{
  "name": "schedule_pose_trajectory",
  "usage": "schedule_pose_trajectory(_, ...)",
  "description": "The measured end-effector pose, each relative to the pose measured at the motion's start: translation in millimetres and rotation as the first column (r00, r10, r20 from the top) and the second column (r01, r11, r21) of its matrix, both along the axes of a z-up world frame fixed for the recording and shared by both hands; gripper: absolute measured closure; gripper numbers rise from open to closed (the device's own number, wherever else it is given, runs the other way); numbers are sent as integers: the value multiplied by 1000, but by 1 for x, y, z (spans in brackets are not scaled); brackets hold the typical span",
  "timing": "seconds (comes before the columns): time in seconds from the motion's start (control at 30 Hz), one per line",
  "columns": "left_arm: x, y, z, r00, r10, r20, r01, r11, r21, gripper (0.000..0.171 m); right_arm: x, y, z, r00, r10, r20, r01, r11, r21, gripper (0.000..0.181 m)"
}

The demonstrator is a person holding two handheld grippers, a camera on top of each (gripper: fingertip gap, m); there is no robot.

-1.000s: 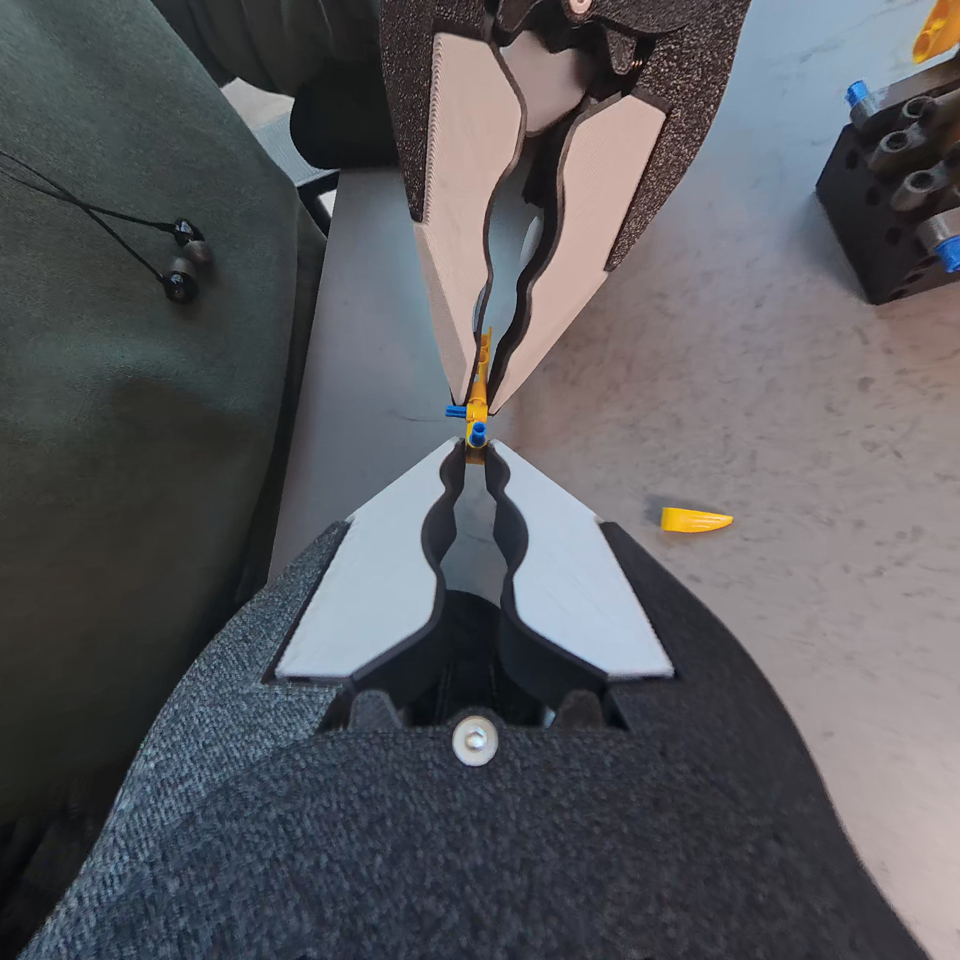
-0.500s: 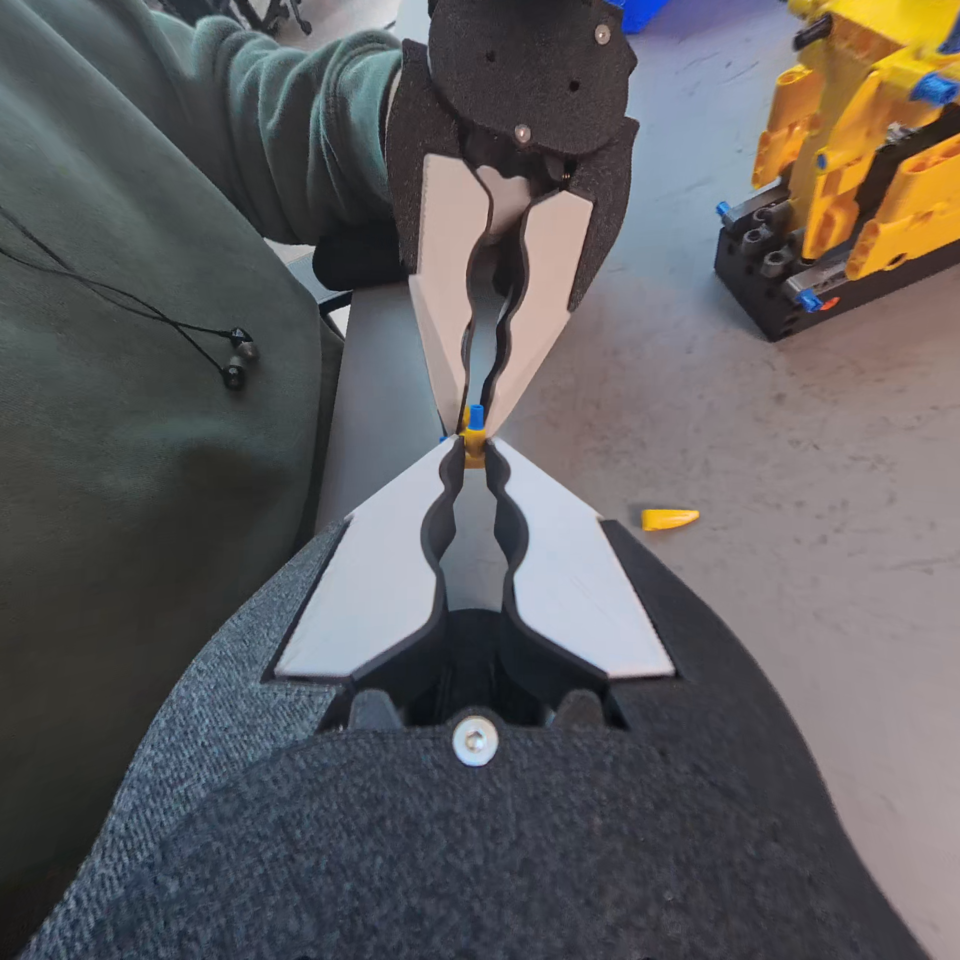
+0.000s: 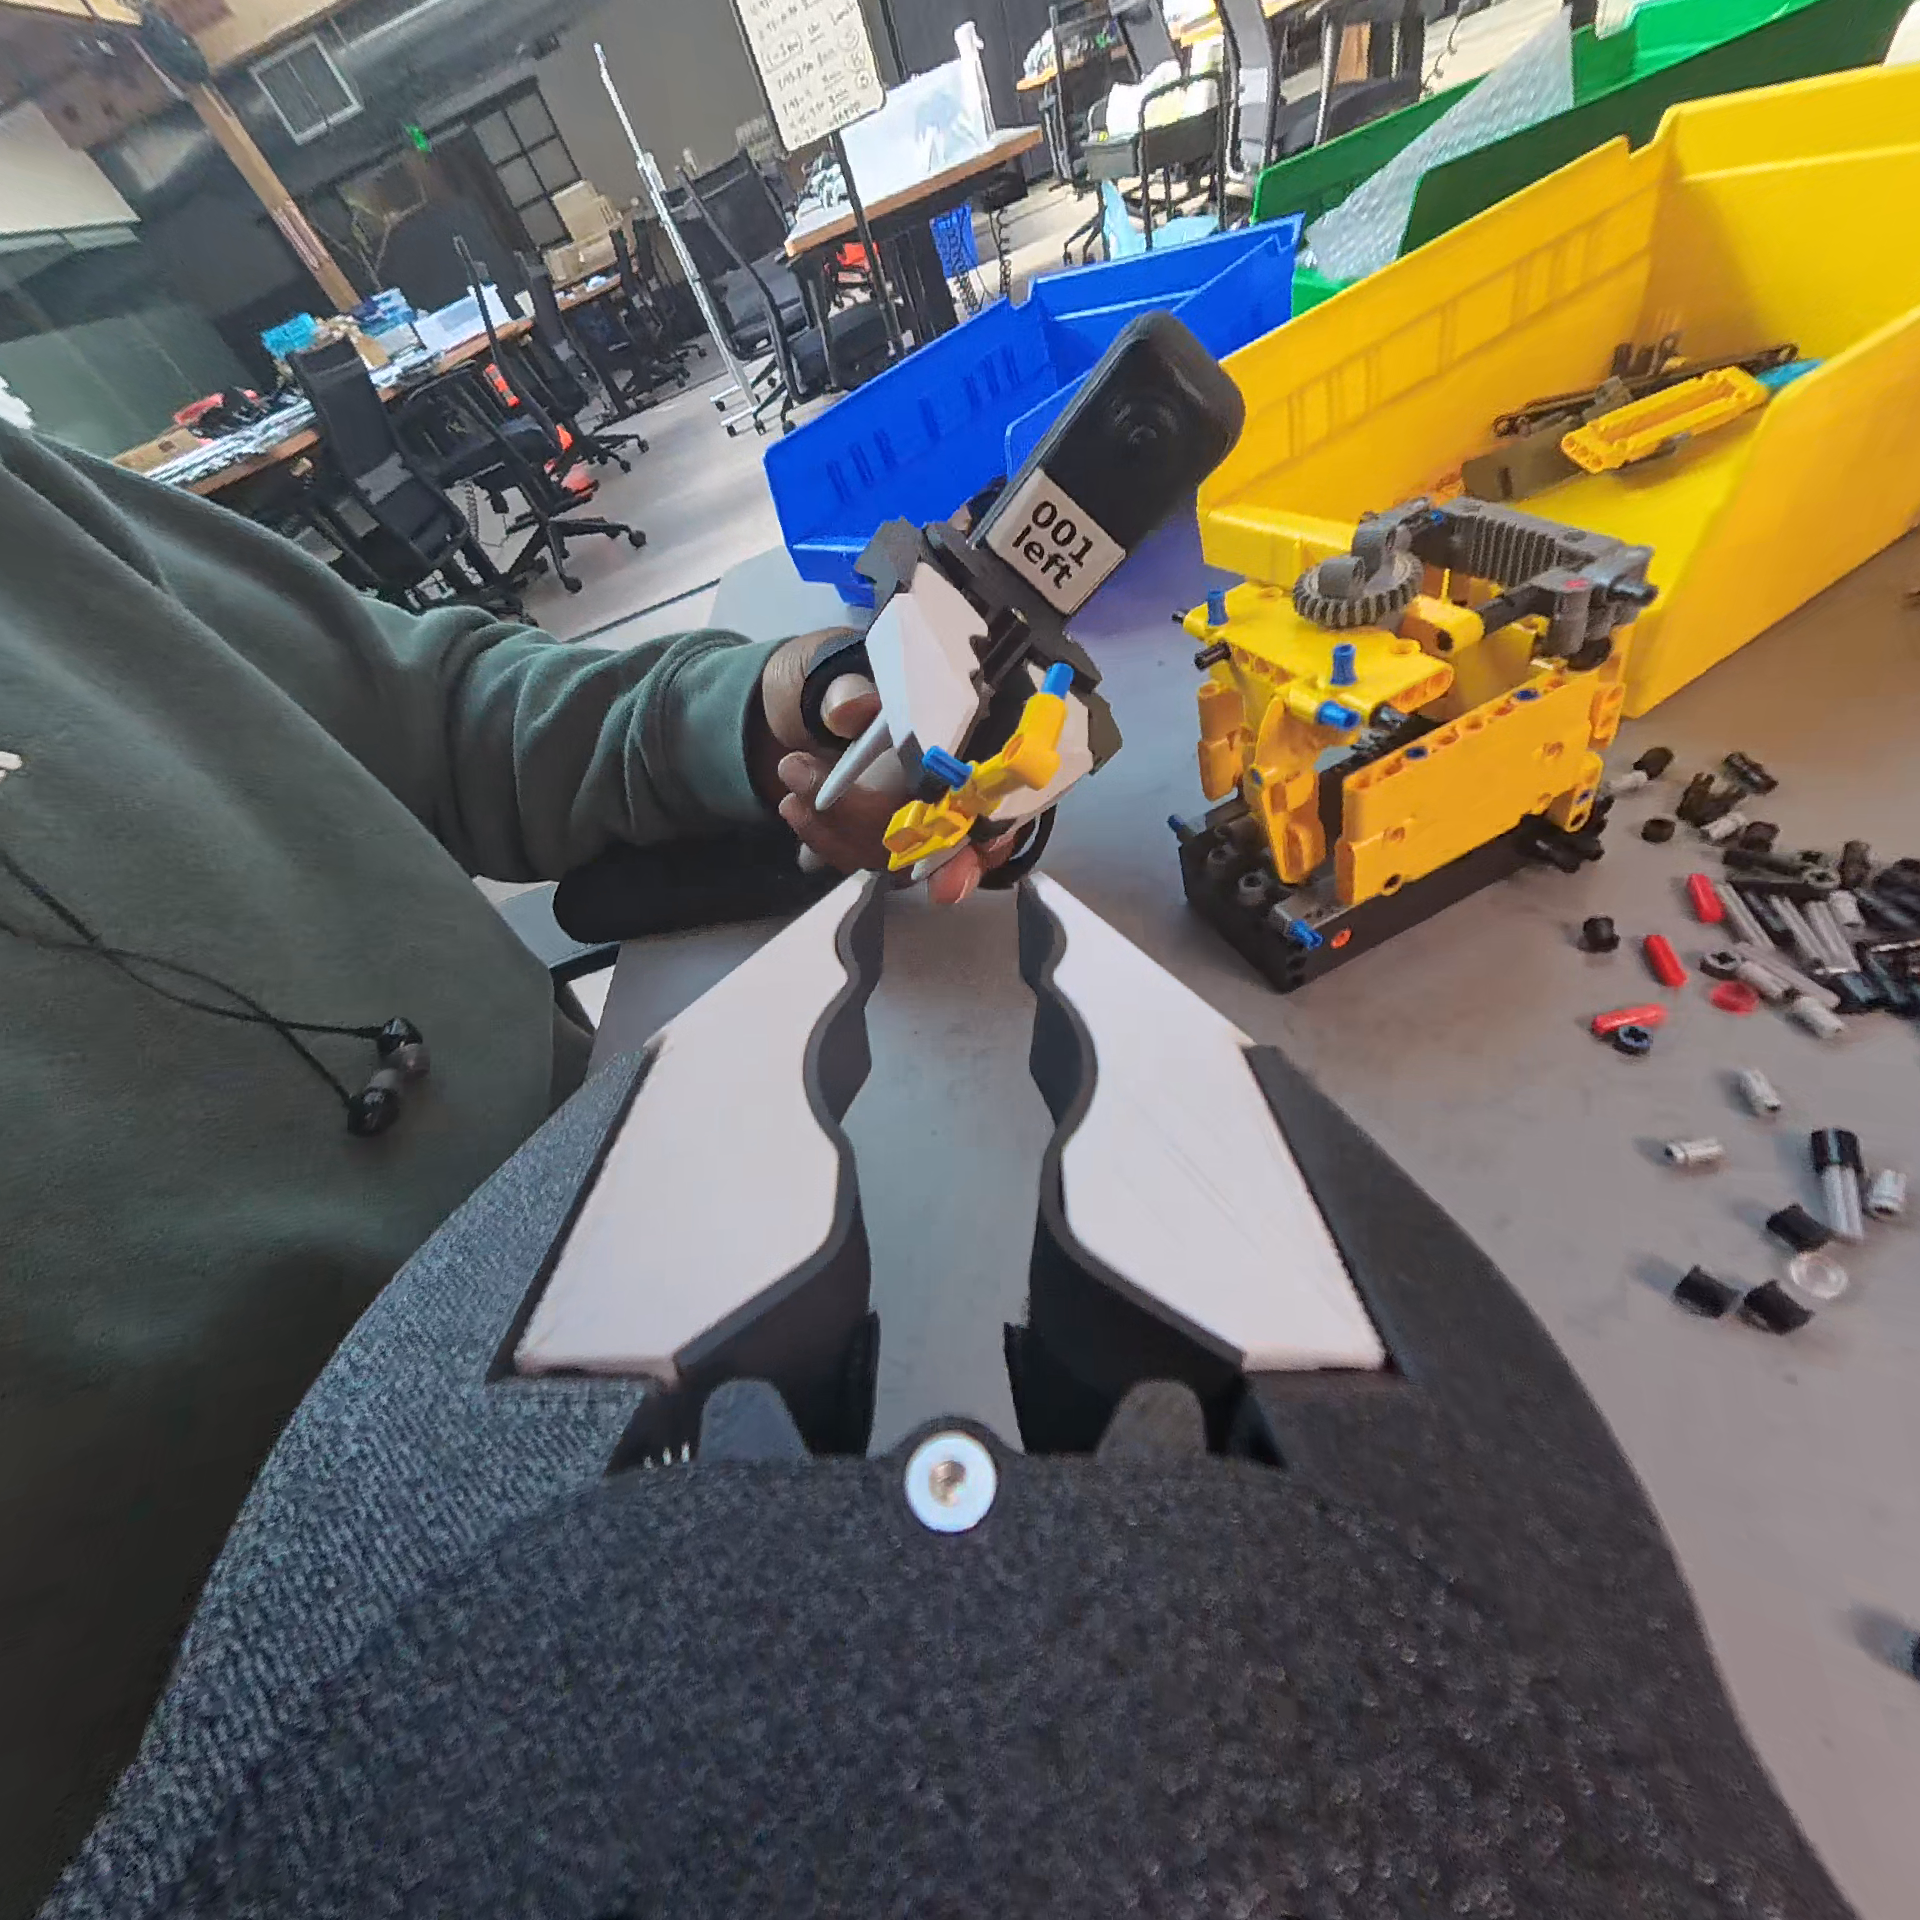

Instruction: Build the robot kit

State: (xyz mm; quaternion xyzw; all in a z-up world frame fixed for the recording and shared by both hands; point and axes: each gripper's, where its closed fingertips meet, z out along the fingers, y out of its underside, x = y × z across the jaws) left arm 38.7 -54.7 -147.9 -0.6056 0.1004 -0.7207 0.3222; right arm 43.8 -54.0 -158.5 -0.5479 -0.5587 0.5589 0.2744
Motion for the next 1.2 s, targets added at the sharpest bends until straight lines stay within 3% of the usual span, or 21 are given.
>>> schedule_pose_trajectory(0.17, -10, 6, 8, 997, 79, 20, -80, 995, 52, 166, -21, 5, 12, 998, -13, -64, 12, 1000, -24, 177)
schedule_pose_trajectory(0.37, -9, 4, 0, 986, 117, -121, -100, 985, 141, 165, -19, 5, 7, 995, 96, -34, -99, 992, -77, 179)
schedule_pose_trajectory(0.47, -11, 8, -8, 973, 149, -174, -126, 983, 134, 165, -21, 8, -2, 996, 89, -14, -90, 992, -93, 179)
schedule_pose_trajectory(0.63, -14, 18, -27, 940, 219, -263, -201, 975, 96, 165, -17, 29, -19, 998, -15, 54, 13, 999, 45, 175)
schedule_pose_trajectory(0.77, -22, 24, -33, 907, 282, -312, -262, 959, 107, 166, 0, 52, -37, 978, -114, 176, 77, 976, 205, 171)
schedule_pose_trajectory(0.9, -23, 26, -51, 868, 281, -409, -277, 958, 69, 165, 26, 45, -69, 925, -65, 373, -60, 947, 316, 166)
schedule_pose_trajectory(1.03, -15, 26, -67, 821, 254, -511, -256, 964, 67, 165, 39, 26, -98, 846, -12, 532, -182, 933, 310, 165)
schedule_pose_trajectory(1.2, -10, 24, -75, 798, 242, -552, -243, 967, 73, 165, 38, 28, -114, 812, -70, 579, -167, 924, 345, 166)
